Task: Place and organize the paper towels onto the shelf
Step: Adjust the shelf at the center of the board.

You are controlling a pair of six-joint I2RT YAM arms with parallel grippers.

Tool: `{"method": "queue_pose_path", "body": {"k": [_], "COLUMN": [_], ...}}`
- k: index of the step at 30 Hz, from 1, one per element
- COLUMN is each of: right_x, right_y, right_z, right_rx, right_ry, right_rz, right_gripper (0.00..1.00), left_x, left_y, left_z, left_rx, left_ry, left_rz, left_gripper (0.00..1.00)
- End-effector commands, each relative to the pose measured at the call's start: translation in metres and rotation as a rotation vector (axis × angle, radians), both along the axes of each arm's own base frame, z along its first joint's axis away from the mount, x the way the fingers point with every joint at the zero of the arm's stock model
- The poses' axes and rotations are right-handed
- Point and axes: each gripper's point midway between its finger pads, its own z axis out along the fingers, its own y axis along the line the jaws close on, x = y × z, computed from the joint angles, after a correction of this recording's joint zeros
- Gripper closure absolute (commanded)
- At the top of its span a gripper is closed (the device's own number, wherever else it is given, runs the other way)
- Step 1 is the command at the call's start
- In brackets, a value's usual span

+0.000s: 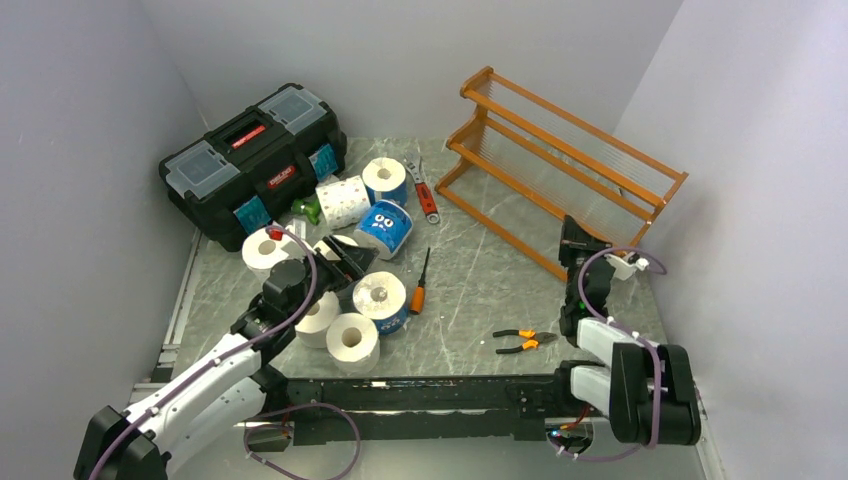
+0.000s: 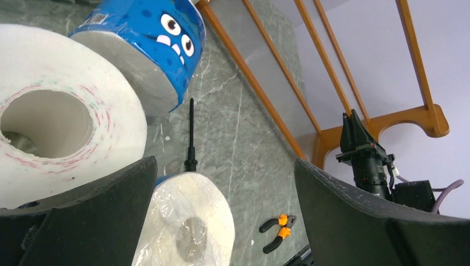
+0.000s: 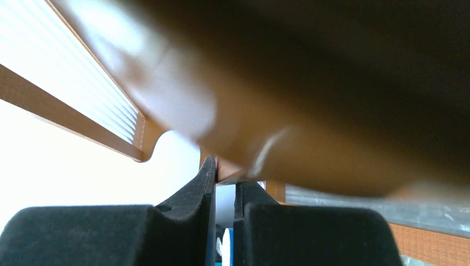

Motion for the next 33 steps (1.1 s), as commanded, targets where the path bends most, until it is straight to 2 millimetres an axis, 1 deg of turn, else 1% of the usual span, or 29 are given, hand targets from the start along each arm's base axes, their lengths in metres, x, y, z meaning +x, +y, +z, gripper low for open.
{"method": "queue_pose_path", "body": {"k": [1, 5, 8, 12, 14, 15, 18, 22, 28, 30, 32, 33], "right_x": [0.010, 0.026, 0.040, 0.056, 0.061, 0.065, 0.067, 0.069, 0.080, 0.083, 0.084, 0.084], "right_y": [0.019, 0.016, 0.014, 0.006, 0.003, 0.001, -0.007, -0.019, -0.032, -0.037, -0.036, -0.035], "right_z": [-0.031, -0.039, -0.040, -0.039, -0.044, -0.043, -0.054, -0.069, -0.086, -0.091, -0.093, -0.090], "right_rx": [-0.206, -0.225, -0.265, -0.304, -0.304, -0.316, -0.307, -0.298, -0.266, -0.260, -0.250, -0.246], "right_ry": [0.139, 0.181, 0.203, 0.233, 0.257, 0.261, 0.312, 0.361, 0.404, 0.410, 0.406, 0.385], "right_rz": [0.190, 0.252, 0.306, 0.354, 0.380, 0.390, 0.401, 0.402, 0.411, 0.403, 0.409, 0.406], "right_gripper": [1.00, 1.00, 1.00, 1.00, 1.00, 1.00, 1.00, 1.00, 1.00, 1.00, 1.00, 1.00], "left_x": [-0.003, -0.006, -0.009, -0.013, -0.015, -0.016, -0.017, -0.017, -0.017, -0.018, -0.019, -0.019], "left_y": [-0.002, -0.005, -0.006, -0.001, -0.001, -0.001, -0.001, -0.001, -0.001, 0.000, 0.001, 0.001], "left_z": [0.008, 0.010, 0.008, 0.005, 0.002, 0.000, -0.006, -0.004, -0.006, -0.008, -0.011, -0.013], "left_rx": [-0.028, -0.032, -0.029, -0.016, -0.013, -0.010, 0.002, 0.003, 0.010, 0.007, 0.009, 0.010], "left_ry": [-0.028, -0.031, -0.029, -0.034, -0.033, -0.029, -0.010, -0.018, -0.008, -0.002, 0.002, 0.003], "left_rz": [-0.022, -0.043, -0.057, -0.053, -0.054, -0.059, -0.064, -0.064, -0.065, -0.064, -0.062, -0.059], "left_gripper": [0.01, 0.01, 0.02, 0.02, 0.02, 0.02, 0.02, 0.02, 0.02, 0.02, 0.02, 0.02]}}
